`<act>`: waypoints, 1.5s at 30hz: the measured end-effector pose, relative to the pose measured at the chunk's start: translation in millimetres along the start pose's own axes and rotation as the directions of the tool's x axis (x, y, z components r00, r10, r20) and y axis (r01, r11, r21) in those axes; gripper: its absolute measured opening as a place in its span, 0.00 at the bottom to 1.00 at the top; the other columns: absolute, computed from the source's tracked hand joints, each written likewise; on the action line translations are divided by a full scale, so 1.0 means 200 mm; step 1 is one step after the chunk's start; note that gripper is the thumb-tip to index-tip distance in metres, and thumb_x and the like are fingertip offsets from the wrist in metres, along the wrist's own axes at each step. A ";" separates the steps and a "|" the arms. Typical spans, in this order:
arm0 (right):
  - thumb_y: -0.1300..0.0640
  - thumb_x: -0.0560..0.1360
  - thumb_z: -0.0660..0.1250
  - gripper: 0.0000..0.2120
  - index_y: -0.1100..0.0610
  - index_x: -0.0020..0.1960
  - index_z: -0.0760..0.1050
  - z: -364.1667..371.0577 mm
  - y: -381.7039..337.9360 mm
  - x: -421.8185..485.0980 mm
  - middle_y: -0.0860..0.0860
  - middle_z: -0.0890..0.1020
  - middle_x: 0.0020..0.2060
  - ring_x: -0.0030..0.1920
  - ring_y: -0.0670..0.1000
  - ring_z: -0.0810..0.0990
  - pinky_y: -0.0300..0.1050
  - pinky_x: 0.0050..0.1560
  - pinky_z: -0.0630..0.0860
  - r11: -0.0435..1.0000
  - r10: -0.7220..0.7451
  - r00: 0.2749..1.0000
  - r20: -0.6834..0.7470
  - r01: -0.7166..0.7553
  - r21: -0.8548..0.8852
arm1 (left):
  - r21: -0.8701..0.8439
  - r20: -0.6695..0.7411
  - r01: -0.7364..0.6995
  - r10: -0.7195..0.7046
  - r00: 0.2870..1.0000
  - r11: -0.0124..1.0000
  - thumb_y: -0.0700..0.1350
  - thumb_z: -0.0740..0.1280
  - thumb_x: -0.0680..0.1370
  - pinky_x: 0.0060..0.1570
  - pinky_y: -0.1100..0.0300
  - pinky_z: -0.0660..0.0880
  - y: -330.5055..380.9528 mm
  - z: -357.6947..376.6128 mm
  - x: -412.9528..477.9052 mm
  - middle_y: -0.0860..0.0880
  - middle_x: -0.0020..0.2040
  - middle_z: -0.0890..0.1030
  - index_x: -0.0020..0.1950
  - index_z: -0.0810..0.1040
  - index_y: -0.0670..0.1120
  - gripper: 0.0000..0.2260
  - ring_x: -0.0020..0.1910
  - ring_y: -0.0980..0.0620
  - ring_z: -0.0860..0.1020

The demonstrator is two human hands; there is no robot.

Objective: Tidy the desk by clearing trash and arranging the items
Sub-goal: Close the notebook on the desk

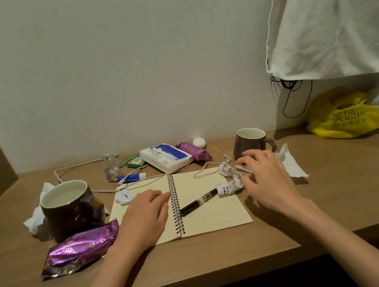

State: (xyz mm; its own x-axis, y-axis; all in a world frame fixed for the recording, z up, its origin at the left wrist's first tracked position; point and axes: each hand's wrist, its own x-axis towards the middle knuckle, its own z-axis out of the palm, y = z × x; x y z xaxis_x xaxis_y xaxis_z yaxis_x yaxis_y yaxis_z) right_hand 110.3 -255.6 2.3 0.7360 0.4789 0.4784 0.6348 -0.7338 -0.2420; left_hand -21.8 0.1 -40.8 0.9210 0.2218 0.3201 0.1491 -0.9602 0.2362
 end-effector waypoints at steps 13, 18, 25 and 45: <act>0.54 0.78 0.61 0.26 0.47 0.75 0.59 0.19 -0.02 -0.04 0.47 0.72 0.67 0.68 0.49 0.67 0.51 0.72 0.62 0.994 -0.068 0.995 0.067 0.073 -0.076 | 0.324 0.129 -0.017 -0.026 0.991 0.946 0.59 0.31 0.72 0.72 0.37 0.37 -0.16 -0.10 -0.02 0.55 0.75 0.60 0.75 0.57 0.61 0.33 0.77 0.51 0.49; 0.57 0.79 0.61 0.23 0.52 0.73 0.63 0.18 0.05 -0.04 0.51 0.74 0.65 0.66 0.51 0.70 0.47 0.66 0.69 0.995 0.058 0.998 0.035 -0.055 -0.079 | 0.287 0.145 0.002 -0.045 0.988 0.958 0.58 0.38 0.77 0.73 0.39 0.42 -0.21 -0.11 0.00 0.55 0.74 0.63 0.74 0.59 0.60 0.27 0.77 0.52 0.51; 0.58 0.77 0.62 0.27 0.52 0.75 0.61 0.15 0.08 -0.02 0.52 0.63 0.74 0.74 0.54 0.59 0.52 0.73 0.61 0.985 0.127 0.986 0.106 -0.113 -0.129 | 0.254 0.114 0.053 -0.084 0.990 0.966 0.56 0.47 0.82 0.74 0.49 0.51 -0.34 -0.13 0.01 0.54 0.75 0.63 0.75 0.59 0.59 0.20 0.76 0.52 0.55; 0.46 0.82 0.53 0.25 0.50 0.77 0.56 0.34 -0.68 0.27 0.51 0.59 0.76 0.76 0.55 0.56 0.54 0.74 0.59 0.958 -0.284 0.732 0.619 0.246 0.149 | 0.086 -0.049 0.179 -0.176 0.983 0.980 0.49 0.56 0.81 0.64 0.54 0.68 -0.66 -0.16 0.05 0.49 0.67 0.71 0.71 0.69 0.51 0.18 0.66 0.50 0.68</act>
State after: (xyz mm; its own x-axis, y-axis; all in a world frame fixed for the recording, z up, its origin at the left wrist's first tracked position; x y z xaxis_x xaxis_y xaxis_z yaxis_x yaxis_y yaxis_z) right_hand 79.8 -97.1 4.5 0.5041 0.8574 -0.1036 0.8239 -0.5134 -0.2401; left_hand -44.0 135.2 -39.0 0.8618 0.3951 0.3182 0.3425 -0.9158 0.2097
